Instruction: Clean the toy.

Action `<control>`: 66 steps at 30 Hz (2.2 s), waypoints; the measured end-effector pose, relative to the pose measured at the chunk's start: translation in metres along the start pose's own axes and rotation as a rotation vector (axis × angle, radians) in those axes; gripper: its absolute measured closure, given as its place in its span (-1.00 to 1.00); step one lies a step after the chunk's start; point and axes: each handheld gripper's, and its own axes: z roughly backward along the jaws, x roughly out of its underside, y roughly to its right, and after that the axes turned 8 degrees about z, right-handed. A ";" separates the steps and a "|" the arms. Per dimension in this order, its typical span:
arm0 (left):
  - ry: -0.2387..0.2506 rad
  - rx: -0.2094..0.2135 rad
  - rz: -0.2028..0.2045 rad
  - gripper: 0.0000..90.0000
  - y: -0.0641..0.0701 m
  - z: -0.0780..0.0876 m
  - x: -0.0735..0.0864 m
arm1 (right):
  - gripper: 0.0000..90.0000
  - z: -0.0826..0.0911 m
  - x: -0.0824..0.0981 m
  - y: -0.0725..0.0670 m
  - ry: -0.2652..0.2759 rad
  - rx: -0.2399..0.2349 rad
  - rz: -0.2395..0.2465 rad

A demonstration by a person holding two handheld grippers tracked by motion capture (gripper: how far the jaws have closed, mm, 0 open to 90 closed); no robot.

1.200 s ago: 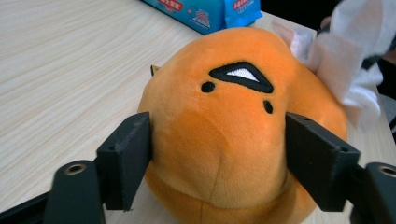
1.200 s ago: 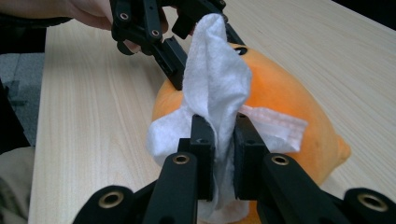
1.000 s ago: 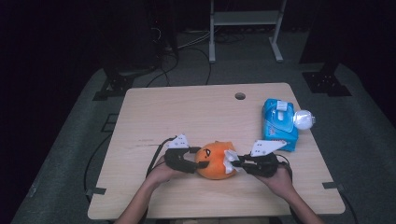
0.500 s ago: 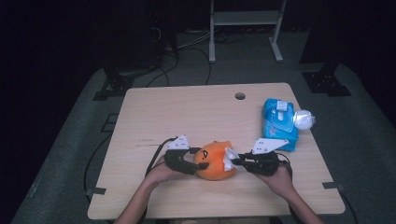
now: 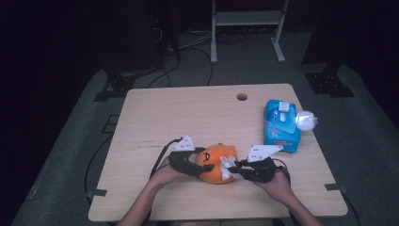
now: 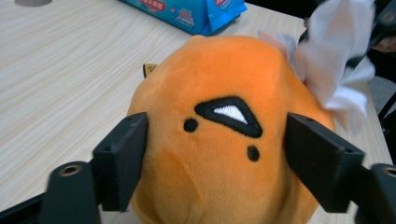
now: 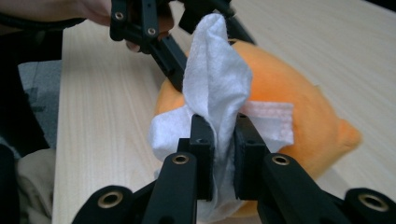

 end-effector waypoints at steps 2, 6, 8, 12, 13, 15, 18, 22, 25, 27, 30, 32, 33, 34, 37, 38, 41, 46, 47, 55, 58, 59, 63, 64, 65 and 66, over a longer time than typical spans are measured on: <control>-0.004 0.002 0.001 -0.38 -0.002 0.002 0.002 | 0.77 0.004 0.000 0.005 0.013 0.012 -0.016; 0.001 0.015 0.010 -0.36 -0.006 0.004 0.007 | 0.78 0.013 0.009 0.019 0.031 0.044 -0.090; -0.006 0.017 0.011 -0.36 -0.008 0.006 0.008 | 0.78 0.015 0.012 0.022 0.013 0.066 -0.091; -0.001 0.016 0.027 -0.36 -0.008 0.006 0.009 | 0.77 0.017 0.016 0.023 0.008 0.054 -0.107; 0.000 0.010 0.024 -0.37 -0.007 0.005 0.009 | 0.78 0.015 0.015 0.020 0.007 0.048 -0.101; -0.003 0.005 0.019 -0.37 -0.007 0.004 0.008 | 0.78 0.012 0.012 0.016 0.017 0.024 -0.091; -0.007 0.006 0.018 -0.36 -0.006 0.004 0.009 | 0.78 0.008 0.003 0.011 0.030 0.019 -0.054; -0.006 0.002 0.027 -0.35 -0.007 0.004 0.009 | 0.78 0.009 0.004 0.015 0.025 0.028 -0.064; 0.000 -0.005 0.044 -0.35 -0.009 0.004 0.009 | 0.78 0.014 0.006 0.016 0.025 0.032 -0.066; 0.003 -0.018 0.063 -0.35 -0.008 0.002 0.007 | 0.78 0.014 0.002 0.010 0.049 0.002 -0.054; 0.012 -0.032 0.065 -0.36 -0.004 -0.002 0.005 | 0.78 0.010 -0.002 0.005 0.050 -0.021 -0.037; 0.015 -0.037 0.062 -0.36 -0.001 -0.004 0.004 | 0.78 0.000 -0.004 0.000 0.014 -0.022 -0.005; 0.014 -0.042 0.059 -0.36 0.001 -0.004 0.004 | 0.78 0.000 -0.004 0.000 0.014 -0.022 -0.005; 0.011 -0.041 0.054 -0.36 0.001 -0.004 0.004 | 0.78 -0.001 -0.003 0.001 0.009 -0.014 -0.001; 0.012 -0.031 0.038 -0.37 0.002 -0.002 0.004 | 0.78 0.004 -0.001 0.008 0.015 0.013 -0.026; 0.014 -0.028 0.033 -0.37 0.003 -0.002 0.005 | 0.78 0.006 0.001 0.011 0.017 0.021 -0.038; 0.019 -0.020 0.036 -0.38 0.002 -0.003 0.005 | 0.78 0.010 0.007 0.017 0.012 0.040 -0.062; 0.020 -0.036 0.046 -0.40 0.004 -0.005 0.003 | 0.78 0.009 0.004 0.012 0.007 0.050 -0.046; 0.020 -0.042 0.040 -0.40 0.004 -0.006 0.002 | 0.78 0.006 0.001 0.009 0.007 0.040 -0.031; 0.025 -0.047 0.013 -0.57 0.009 -0.004 -0.004 | 0.78 -0.010 -0.008 -0.004 -0.006 -0.023 0.019; 0.007 -0.037 0.053 -0.78 0.005 0.000 -0.003 | 0.78 -0.007 -0.003 0.000 0.001 -0.030 -0.007; -0.001 -0.030 0.069 -0.79 0.003 0.000 -0.002 | 0.78 -0.006 -0.002 0.001 0.003 -0.028 -0.007; -0.023 -0.008 0.054 -0.51 0.004 0.000 0.001 | 0.78 -0.006 -0.001 0.001 0.004 -0.038 -0.027; -0.021 -0.012 0.045 -0.44 0.006 -0.001 -0.001 | 0.78 -0.007 -0.003 -0.001 0.001 -0.031 -0.022; -0.013 -0.011 0.019 -0.38 0.009 -0.003 -0.003 | 0.78 -0.009 -0.006 -0.002 -0.002 -0.026 -0.008; -0.010 -0.009 -0.018 -0.36 0.013 -0.005 -0.005 | 0.78 -0.010 -0.009 -0.005 -0.001 -0.021 0.002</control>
